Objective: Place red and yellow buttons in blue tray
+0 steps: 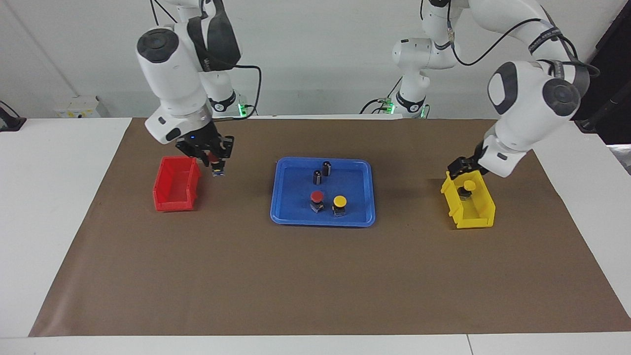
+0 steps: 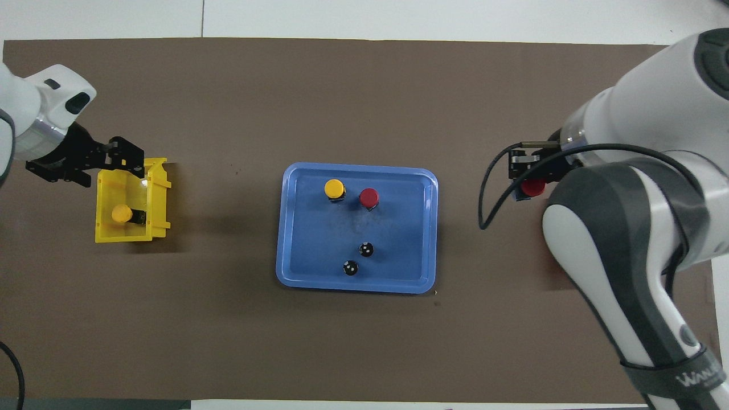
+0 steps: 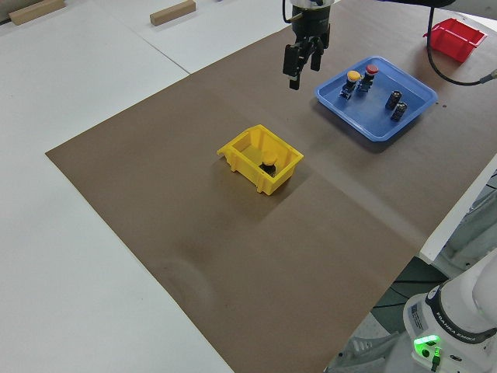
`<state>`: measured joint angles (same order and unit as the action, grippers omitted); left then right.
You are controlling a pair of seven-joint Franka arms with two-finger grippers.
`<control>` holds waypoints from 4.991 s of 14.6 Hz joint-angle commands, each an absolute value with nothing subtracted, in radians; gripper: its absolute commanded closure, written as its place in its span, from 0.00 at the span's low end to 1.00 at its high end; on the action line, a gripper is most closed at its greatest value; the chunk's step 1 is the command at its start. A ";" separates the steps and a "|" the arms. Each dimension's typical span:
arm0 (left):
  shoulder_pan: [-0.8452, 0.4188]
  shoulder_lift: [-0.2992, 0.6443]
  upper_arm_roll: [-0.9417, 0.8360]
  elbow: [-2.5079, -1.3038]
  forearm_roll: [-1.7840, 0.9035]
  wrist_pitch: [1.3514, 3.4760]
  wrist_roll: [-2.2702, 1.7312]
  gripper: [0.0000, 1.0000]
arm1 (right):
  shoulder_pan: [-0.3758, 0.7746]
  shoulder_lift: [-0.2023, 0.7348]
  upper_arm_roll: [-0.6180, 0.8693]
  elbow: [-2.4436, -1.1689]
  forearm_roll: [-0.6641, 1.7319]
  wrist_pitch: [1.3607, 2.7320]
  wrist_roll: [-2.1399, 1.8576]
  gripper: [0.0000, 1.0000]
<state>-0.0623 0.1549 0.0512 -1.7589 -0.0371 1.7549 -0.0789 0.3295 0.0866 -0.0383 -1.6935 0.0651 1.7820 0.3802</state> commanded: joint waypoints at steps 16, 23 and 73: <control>-0.008 -0.012 0.037 -2.247 -0.044 2.213 -0.002 0.27 | 0.520 0.314 -0.044 -1.864 0.083 2.195 0.543 0.79; 0.015 -0.003 0.037 -2.220 -0.045 2.205 0.020 0.99 | 0.511 0.308 -0.052 -1.835 0.083 2.175 0.543 0.00; -0.103 -0.052 0.055 -1.647 -0.052 1.557 -0.068 0.00 | -0.103 -0.051 -0.026 -1.646 -0.052 1.511 -0.080 0.00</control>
